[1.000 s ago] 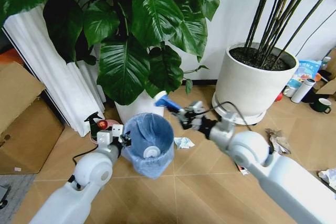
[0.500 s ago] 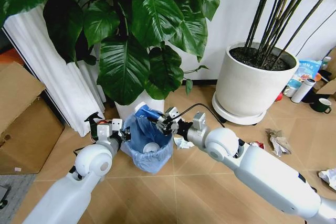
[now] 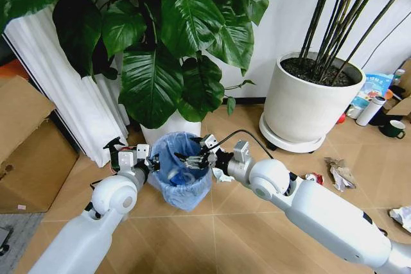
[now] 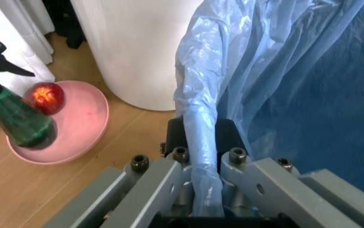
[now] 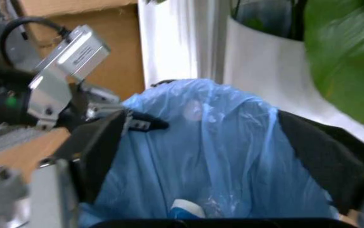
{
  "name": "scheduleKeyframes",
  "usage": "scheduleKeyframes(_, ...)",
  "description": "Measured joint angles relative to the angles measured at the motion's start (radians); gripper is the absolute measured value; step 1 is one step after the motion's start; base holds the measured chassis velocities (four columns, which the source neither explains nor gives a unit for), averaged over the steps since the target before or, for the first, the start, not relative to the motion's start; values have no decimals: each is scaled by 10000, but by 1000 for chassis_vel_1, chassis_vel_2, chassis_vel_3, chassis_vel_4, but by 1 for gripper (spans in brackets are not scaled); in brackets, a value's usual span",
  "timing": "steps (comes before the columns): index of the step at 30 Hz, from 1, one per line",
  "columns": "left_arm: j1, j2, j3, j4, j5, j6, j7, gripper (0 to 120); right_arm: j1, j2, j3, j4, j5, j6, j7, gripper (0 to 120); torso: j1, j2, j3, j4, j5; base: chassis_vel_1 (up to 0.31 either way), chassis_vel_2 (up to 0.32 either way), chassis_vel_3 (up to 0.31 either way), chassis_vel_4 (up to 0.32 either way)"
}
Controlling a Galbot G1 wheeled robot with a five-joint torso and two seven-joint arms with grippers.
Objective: Pick up the trash bin and place the garbage on the floor into it.
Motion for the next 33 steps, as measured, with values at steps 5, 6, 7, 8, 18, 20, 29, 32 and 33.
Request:
scheduleKeyframes(5,176,-54,-221,54,362,-49,154,0,-121,76,756,80,297,-100,1033,100,0,0,0,2,-1,0,0,0,0)
scheduleKeyframes(6,271,-55,-349,84,537,-86,241,0,-262,13,1182,81,441,-238,1222,100,0,0,0,3,0,0,0,0,0)
scheduleKeyframes(7,271,-55,-349,84,537,-86,241,0,-262,13,1182,81,441,-238,1222,100,0,0,0,3,0,0,0,0,0)
scheduleKeyframes(8,320,-60,-419,86,580,-98,260,0,-365,-58,1450,48,484,-296,1264,100,0,0,0,3,0,0,0,0,0)
scheduleKeyframes(18,499,8,-705,-208,572,-134,272,0,-1358,-245,2730,-3372,-4,-134,354,100,0,0,0,-2,2,0,0,0,0)
scheduleKeyframes(20,510,22,-711,-245,571,-145,272,0,-1329,-106,2585,-4031,-313,59,108,100,0,-1,0,-1,2,0,0,0,0)
scheduleKeyframes(29,685,112,-769,-496,574,-310,291,0,-485,2186,1587,-8725,-2321,1943,-1294,100,1,-2,1,1,-1,0,0,0,0)
scheduleKeyframes(32,700,156,-769,-533,574,-319,295,0,-318,2741,1463,-9400,-2515,2203,-1454,100,0,-2,1,3,0,0,0,0,0)
scheduleKeyframes(33,701,168,-763,-544,574,-324,300,0,-251,2971,1434,-9656,-2608,2297,-1510,100,0,-2,0,4,-12,0,0,0,0)
